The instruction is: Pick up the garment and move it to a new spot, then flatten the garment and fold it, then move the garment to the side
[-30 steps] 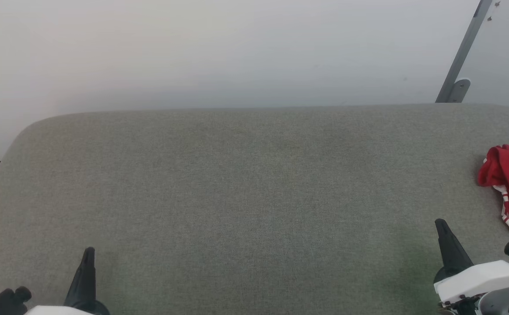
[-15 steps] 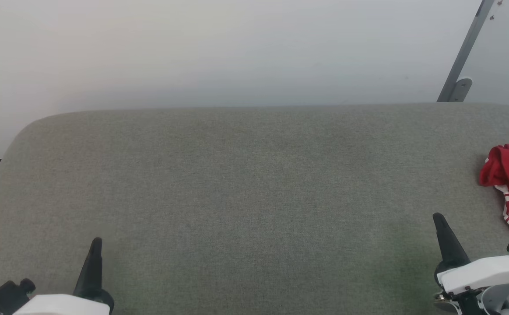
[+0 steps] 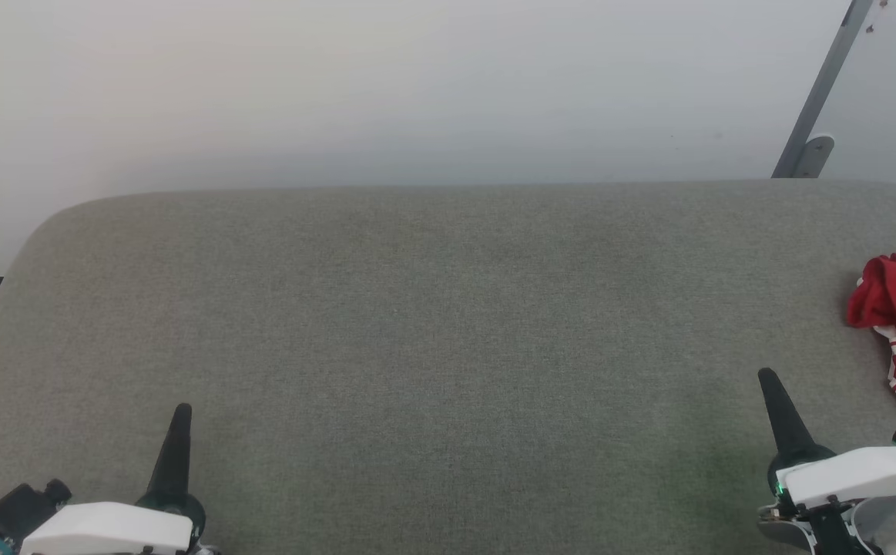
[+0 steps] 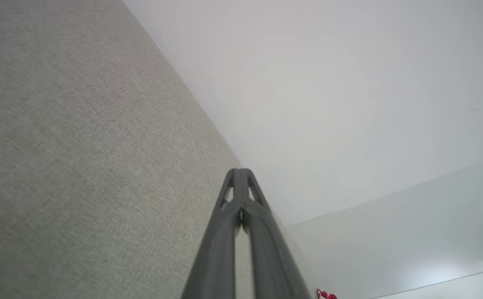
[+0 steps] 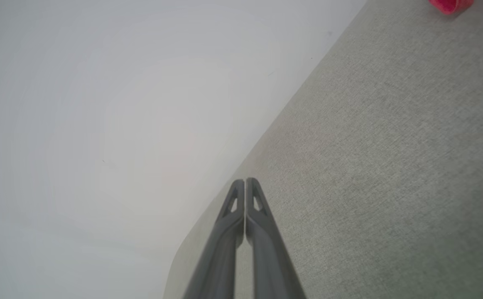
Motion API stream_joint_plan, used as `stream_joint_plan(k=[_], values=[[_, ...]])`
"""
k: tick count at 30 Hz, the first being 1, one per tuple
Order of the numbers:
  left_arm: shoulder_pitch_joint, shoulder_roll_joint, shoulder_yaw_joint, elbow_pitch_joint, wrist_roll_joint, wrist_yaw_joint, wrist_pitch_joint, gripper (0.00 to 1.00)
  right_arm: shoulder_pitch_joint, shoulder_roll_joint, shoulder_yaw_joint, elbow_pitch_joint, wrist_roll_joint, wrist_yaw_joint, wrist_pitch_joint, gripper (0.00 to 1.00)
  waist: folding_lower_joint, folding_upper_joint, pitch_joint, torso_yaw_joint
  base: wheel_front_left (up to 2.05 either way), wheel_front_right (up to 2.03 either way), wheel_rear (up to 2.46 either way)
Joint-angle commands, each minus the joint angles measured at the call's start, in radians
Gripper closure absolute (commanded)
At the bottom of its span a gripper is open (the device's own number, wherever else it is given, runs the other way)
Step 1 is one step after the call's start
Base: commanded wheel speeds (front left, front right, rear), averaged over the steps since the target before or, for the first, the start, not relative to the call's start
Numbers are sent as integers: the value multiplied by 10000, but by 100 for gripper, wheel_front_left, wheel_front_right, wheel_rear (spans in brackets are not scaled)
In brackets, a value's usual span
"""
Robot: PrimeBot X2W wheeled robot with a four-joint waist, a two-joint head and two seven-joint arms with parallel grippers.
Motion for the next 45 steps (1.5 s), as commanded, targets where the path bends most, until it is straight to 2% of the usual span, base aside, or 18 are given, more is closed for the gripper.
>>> stream_joint_plan(k=[1, 28, 45], values=[[-271, 6, 56, -60, -198, -26, 73, 100, -220, 15, -55, -139, 215, -4, 65, 100, 0, 0, 3, 2, 0, 0, 0], [-845, -436, 92, 216, -2311, -37, 772, 100, -386, 354, -240, -165, 2493, -3, 555, 100, 0, 0, 91, 64, 0, 0, 0], [-1147, -657, 104, 354, -3264, -43, 1096, 100, -499, 507, -340, -171, 3573, -4, 782, 100, 0, 0, 142, 99, 0, 0, 0]])
